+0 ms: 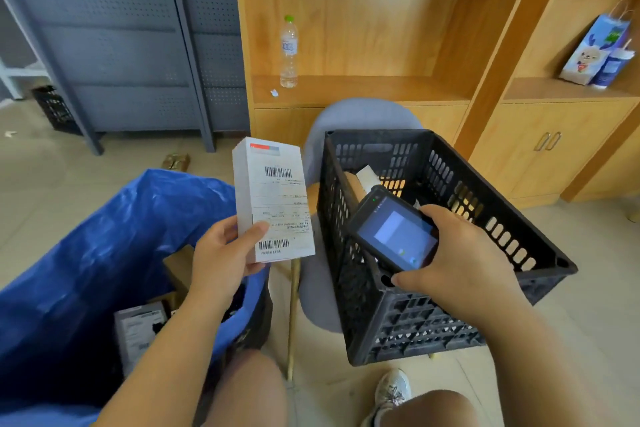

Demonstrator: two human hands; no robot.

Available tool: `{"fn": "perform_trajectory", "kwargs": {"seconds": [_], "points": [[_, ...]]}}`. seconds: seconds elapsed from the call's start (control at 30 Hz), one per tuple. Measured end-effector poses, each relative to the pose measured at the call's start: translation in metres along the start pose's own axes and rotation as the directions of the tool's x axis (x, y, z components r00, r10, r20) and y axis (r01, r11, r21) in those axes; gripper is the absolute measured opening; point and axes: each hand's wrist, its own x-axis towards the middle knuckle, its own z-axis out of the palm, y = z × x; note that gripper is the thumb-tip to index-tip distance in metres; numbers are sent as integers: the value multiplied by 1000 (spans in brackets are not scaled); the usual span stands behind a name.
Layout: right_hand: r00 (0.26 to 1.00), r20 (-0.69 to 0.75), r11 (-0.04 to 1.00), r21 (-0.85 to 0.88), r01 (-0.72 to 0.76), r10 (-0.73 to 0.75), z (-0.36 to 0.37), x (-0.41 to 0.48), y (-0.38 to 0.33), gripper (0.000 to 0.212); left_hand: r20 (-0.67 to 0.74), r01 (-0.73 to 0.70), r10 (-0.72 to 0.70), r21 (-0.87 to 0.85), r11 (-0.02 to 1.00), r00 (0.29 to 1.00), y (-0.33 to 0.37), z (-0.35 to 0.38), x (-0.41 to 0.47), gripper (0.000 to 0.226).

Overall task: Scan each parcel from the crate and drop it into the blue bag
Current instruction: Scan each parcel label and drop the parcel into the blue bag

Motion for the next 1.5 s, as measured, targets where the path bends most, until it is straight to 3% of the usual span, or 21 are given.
{"fn": "perform_trajectory", "kwargs": {"seconds": [0.17,0.3,0.37,0.47,0.73,0.93,1.1,1.27,1.37,1.43,1.5], "points": [[996,45,996,47,70,-72,20,17,-30,75,-175,64,-48,85,994,983,-16,-63,4,14],[990,90,993,62,104,-109,34,26,-51,73,-284,77,1,261,962,959,-22,-99,14,46],[988,105,992,68,110,-117,39,27,-57,71,-286,79,26,348,934,958,-26,-109,20,43],[989,96,992,66,109,-115,41,28,-58,71,-213,88,-9,364,927,977,-36,-113,22,11],[997,-50,998,14,66,-65,28,30,-23,79,-31,48,-39,365,930,999,-36,-58,33,5],[989,-132,994,-72,-82,72,6,31,27,84,206,-170,91,405,899,974,2,19,47,2],[969,-144,975,-67,-214,203,-7,37,73,78,416,-347,157,435,831,896,26,104,70,5],[950,-131,957,-30,-288,282,-11,53,115,80,613,-556,152,550,623,775,19,200,109,8],[944,-112,948,-34,-317,311,-10,67,137,74,673,-587,-88,694,416,734,-1,250,135,21],[939,-108,943,-35,-331,326,-8,76,150,75,650,-613,-249,760,213,719,-19,274,149,32],[936,-113,939,-40,-341,335,-5,83,160,78,593,-606,-329,792,74,735,-36,290,160,43]]}}
